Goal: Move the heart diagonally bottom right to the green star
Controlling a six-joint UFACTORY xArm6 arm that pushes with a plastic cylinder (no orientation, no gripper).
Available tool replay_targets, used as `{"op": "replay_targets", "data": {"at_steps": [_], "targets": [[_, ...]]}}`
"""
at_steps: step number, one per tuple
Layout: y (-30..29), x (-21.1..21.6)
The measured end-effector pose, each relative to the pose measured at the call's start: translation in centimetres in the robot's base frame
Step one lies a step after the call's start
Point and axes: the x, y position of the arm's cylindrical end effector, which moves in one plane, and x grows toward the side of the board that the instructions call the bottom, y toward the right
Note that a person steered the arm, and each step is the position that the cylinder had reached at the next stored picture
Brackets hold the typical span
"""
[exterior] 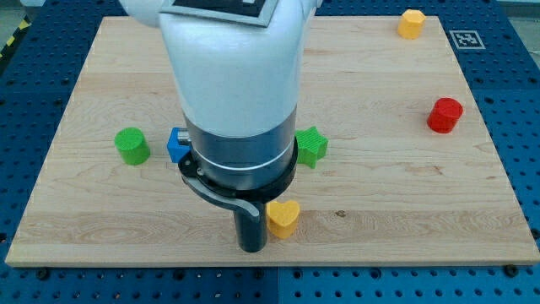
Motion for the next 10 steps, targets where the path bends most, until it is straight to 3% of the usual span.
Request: {"op": "replay_targets", "data": {"at_steps": [2,4,8,10], "targets": [[0.5,1.1],[1.1,-2.3],[12.3,-5.3],[14.5,-8.1]]}}
